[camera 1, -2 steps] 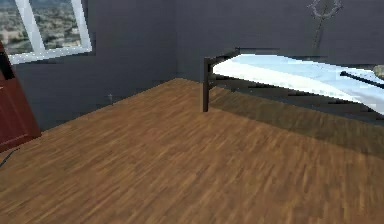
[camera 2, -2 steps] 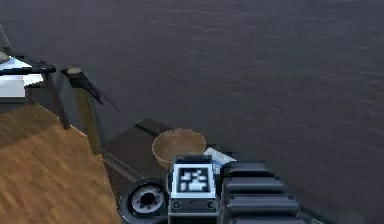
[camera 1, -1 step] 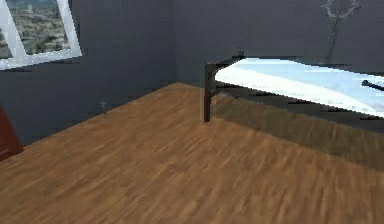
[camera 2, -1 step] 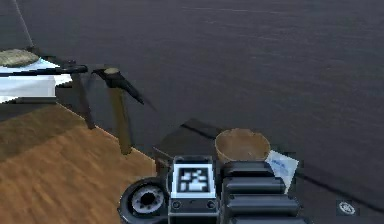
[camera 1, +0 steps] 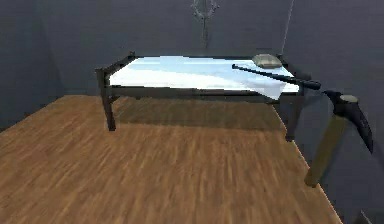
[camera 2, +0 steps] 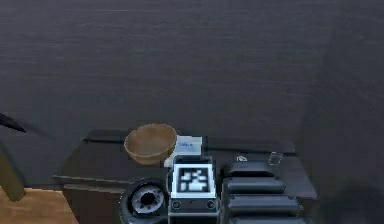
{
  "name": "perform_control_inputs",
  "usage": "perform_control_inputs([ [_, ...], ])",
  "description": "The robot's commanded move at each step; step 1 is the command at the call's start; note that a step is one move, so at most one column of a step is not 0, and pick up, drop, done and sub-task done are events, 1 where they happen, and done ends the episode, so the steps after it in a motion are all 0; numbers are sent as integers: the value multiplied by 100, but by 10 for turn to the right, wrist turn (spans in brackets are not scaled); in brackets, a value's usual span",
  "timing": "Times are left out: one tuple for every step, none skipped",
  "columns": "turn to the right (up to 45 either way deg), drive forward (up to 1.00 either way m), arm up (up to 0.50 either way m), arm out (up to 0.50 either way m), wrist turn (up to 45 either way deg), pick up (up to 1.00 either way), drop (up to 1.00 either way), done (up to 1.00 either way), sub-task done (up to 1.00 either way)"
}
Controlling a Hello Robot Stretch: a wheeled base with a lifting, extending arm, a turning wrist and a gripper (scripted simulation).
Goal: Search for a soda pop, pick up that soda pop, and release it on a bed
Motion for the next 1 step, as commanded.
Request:
perform_control_inputs([
  [0, 100, 0, 0, 0, 0, 0, 0, 0],
])
